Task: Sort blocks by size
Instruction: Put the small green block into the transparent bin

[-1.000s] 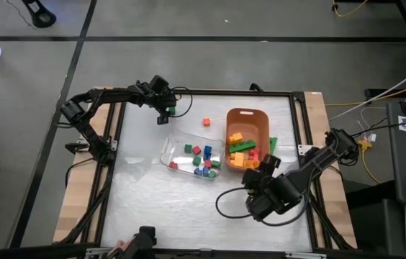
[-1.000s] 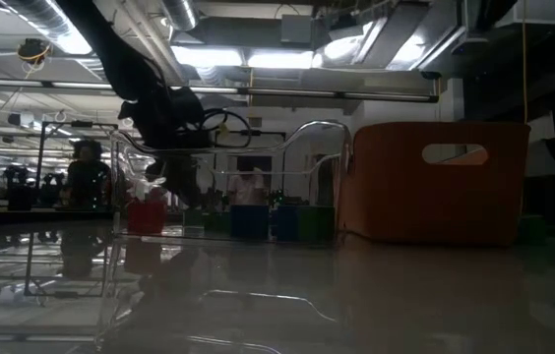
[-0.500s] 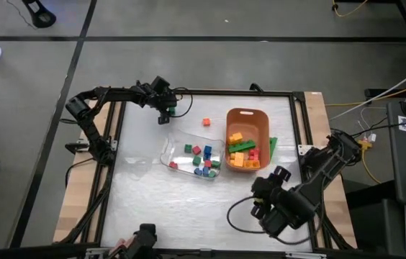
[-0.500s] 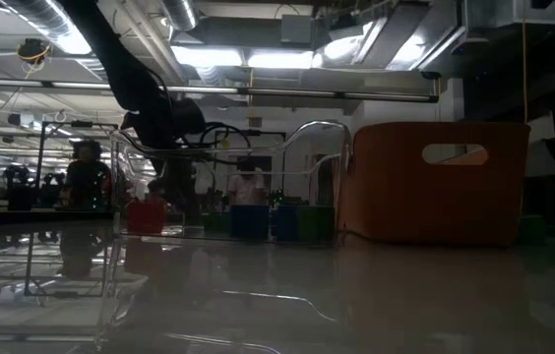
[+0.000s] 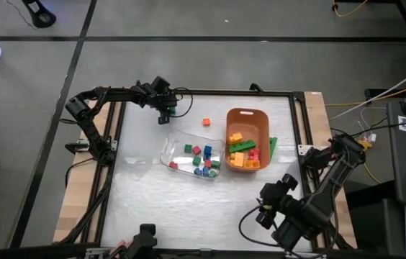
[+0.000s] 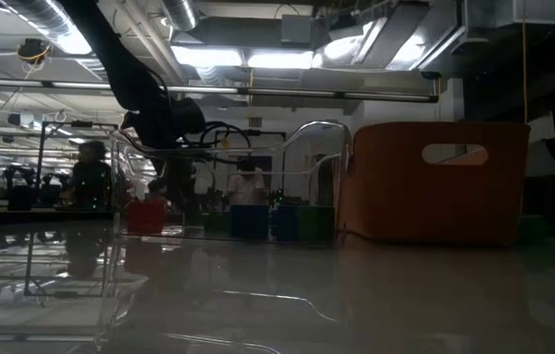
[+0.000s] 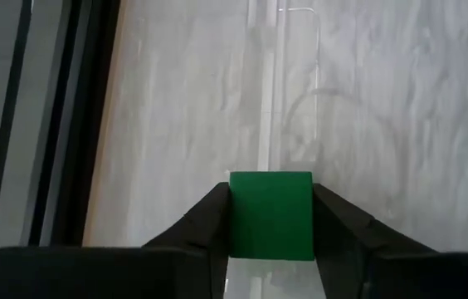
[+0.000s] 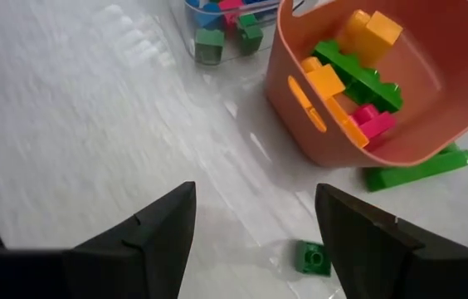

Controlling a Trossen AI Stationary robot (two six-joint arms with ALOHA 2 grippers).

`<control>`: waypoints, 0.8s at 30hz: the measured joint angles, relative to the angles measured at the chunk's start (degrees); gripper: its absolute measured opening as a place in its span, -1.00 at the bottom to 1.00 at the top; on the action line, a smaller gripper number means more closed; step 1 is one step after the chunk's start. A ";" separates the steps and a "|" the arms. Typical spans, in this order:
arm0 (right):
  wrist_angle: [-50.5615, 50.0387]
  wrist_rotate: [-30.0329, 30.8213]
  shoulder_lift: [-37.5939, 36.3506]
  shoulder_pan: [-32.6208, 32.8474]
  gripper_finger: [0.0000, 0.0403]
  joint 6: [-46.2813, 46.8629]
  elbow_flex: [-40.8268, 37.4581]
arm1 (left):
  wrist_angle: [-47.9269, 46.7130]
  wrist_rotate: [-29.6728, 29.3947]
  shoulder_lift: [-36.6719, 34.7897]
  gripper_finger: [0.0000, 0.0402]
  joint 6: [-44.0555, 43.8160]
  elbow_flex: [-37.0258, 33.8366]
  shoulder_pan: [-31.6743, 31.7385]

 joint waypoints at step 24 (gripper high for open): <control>0.25 -14.20 0.02 2.10 0.23 14.93 -12.36 | -19.92 -1.98 -17.47 -0.43 -9.02 5.48 -1.42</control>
